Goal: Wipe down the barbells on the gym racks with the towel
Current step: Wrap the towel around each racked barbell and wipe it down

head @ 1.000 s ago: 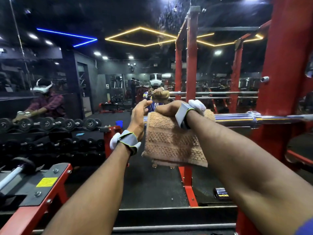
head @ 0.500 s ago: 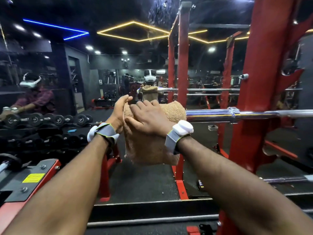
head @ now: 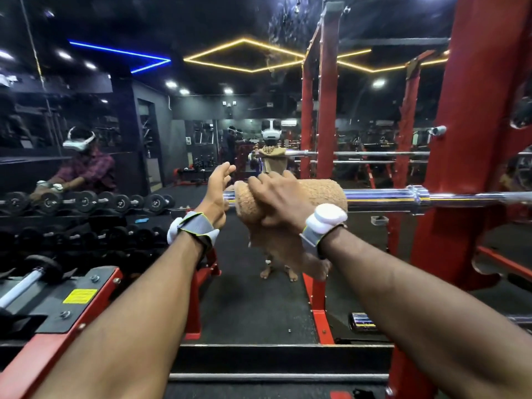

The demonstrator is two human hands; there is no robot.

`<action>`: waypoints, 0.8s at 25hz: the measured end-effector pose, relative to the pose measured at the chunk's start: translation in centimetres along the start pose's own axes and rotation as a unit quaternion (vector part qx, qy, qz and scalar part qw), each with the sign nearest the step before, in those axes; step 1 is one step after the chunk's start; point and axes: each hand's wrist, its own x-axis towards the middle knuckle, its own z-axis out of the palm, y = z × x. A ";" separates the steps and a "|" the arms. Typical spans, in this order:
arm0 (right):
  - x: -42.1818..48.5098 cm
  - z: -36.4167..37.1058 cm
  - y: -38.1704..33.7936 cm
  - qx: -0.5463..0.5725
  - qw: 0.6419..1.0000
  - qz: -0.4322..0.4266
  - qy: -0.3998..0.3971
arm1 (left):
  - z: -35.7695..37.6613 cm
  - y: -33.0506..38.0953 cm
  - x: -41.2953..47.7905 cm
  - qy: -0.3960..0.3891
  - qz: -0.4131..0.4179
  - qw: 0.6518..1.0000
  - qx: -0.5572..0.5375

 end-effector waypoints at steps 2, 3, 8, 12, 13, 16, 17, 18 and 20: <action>1.5 0.4 -2.3 -0.004 1.000 0.004 0.025 | 0.2 -0.1 0.3 -0.001 -0.018 0.997 -0.071; 2.1 0.6 -3.0 -0.005 0.999 0.007 0.039 | 0.3 -0.1 0.3 -0.005 -0.022 0.995 -0.098; 2.3 0.8 -3.2 0.007 0.996 -0.010 0.089 | 0.3 -0.2 0.4 -0.003 -0.010 0.995 -0.102; 1.0 1.0 -1.8 0.009 0.996 -0.030 0.088 | -0.8 -0.8 0.9 -0.047 0.076 0.984 0.152; 0.6 0.9 -1.2 0.011 0.995 -0.033 0.089 | -0.9 -0.9 0.8 -0.055 0.115 0.951 0.281; -1.3 1.0 1.5 0.026 0.996 -0.038 0.076 | -0.6 -1.0 0.3 0.010 0.218 0.842 0.493; -2.1 1.0 2.6 0.031 0.997 -0.034 0.065 | -0.4 -1.1 0.2 0.025 0.221 0.841 0.493; -2.9 1.0 3.7 0.034 0.997 -0.027 0.057 | -0.3 -1.0 0.2 0.022 0.215 0.858 0.467; -4.3 1.1 5.8 0.042 0.998 -0.013 0.051 | -0.3 -1.0 0.5 0.005 0.205 0.889 0.410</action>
